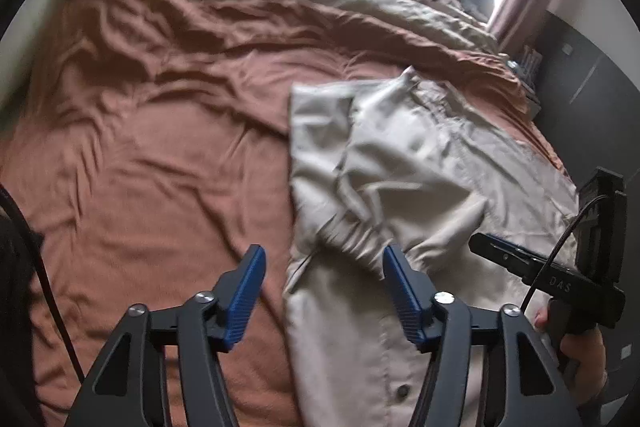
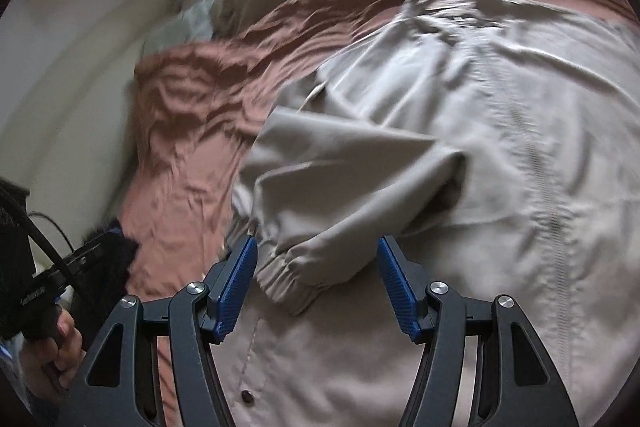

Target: Fold large clothes

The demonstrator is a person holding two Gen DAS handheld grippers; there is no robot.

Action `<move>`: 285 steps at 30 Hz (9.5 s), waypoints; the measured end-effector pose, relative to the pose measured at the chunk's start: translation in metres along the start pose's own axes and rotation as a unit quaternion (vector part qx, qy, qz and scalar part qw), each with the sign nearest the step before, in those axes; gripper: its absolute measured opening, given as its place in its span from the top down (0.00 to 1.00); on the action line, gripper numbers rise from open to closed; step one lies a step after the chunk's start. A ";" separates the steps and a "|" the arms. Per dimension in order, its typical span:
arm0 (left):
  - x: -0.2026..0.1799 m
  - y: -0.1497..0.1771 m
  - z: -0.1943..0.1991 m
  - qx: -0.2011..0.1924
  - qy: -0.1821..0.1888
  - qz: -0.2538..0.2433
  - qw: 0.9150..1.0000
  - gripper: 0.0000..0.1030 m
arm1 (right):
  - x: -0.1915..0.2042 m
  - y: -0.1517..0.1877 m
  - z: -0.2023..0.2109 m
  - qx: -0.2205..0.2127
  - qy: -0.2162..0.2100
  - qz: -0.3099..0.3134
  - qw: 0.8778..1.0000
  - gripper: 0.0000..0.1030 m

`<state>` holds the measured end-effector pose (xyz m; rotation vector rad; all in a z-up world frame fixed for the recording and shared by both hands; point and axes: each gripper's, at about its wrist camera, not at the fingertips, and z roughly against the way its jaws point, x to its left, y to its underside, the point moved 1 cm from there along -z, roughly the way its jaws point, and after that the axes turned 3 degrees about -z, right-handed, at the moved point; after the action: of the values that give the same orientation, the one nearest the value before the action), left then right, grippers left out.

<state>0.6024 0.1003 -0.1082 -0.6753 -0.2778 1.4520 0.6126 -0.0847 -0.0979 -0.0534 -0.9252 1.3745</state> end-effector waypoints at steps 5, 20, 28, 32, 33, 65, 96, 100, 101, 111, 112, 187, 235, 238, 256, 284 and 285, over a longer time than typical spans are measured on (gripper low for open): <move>0.025 0.023 -0.018 0.014 0.005 0.022 1.000 0.48 | 0.036 0.007 -0.029 0.018 0.032 0.078 0.996 0.28; 0.047 0.040 -0.010 0.025 -0.005 0.039 0.999 0.48 | 0.063 0.024 -0.102 0.064 0.146 0.169 0.973 0.62; 0.018 0.027 -0.010 0.024 -0.023 0.010 0.999 0.48 | 0.025 -0.006 -0.040 0.027 0.048 0.061 0.997 0.91; 0.007 0.022 -0.023 0.033 -0.027 0.001 0.999 0.48 | -0.008 -0.024 0.009 -0.025 -0.006 0.003 1.000 0.91; 0.006 0.021 -0.025 0.034 -0.028 0.001 0.999 0.48 | -0.020 -0.028 0.023 -0.041 -0.014 -0.014 0.999 0.91; -0.005 0.011 -0.116 0.084 -0.067 -0.012 0.994 0.72 | -0.256 -0.032 0.056 -0.073 0.019 -0.344 0.936 0.91; -0.089 -0.021 -0.081 0.031 -0.036 -0.051 0.998 0.64 | -0.314 -0.003 0.186 -0.166 0.053 -0.336 0.926 0.34; -0.113 -0.019 -0.095 0.041 -0.014 -0.071 0.997 0.64 | -0.356 0.001 0.218 -0.196 0.070 -0.351 0.913 0.42; -0.123 -0.019 -0.099 0.044 -0.008 -0.079 0.996 0.64 | -0.362 0.003 0.222 -0.202 0.074 -0.355 0.910 0.43; -0.215 -0.019 -0.140 0.074 0.052 -0.136 0.987 0.52 | -0.437 0.017 0.246 -0.241 0.081 -0.441 0.861 0.46; -0.225 -0.018 -0.144 0.076 0.057 -0.142 0.985 0.52 | -0.444 0.018 0.245 -0.242 0.073 -0.452 0.855 0.48; -0.095 -0.006 -0.080 0.064 -0.032 -0.083 0.994 0.52 | -0.364 0.063 0.245 -0.283 0.085 -0.418 0.859 0.96; -0.102 -0.009 -0.035 0.032 0.009 -0.064 0.997 0.47 | -0.165 -0.037 0.112 -0.072 0.043 -0.166 0.983 0.33; -0.135 -0.017 -0.049 0.031 0.021 -0.083 0.996 0.40 | -0.203 -0.027 0.126 -0.082 0.043 -0.244 0.965 0.33; -0.298 -0.038 -0.167 0.082 0.055 -0.171 0.980 0.40 | -0.274 0.014 0.160 -0.119 0.054 -0.359 0.924 0.53; -0.158 -0.063 -0.115 0.048 -0.098 -0.086 0.990 0.39 | -0.320 0.026 0.171 -0.153 0.046 -0.436 0.886 0.77; -0.154 -0.064 -0.113 0.045 -0.096 -0.080 0.991 0.39 | -0.318 0.026 0.173 -0.155 0.047 -0.433 0.887 0.77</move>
<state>0.6989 -0.0761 -0.1263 -0.4304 -0.4034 1.3674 0.5178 -0.4284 -0.1645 0.0499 -0.9125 0.3841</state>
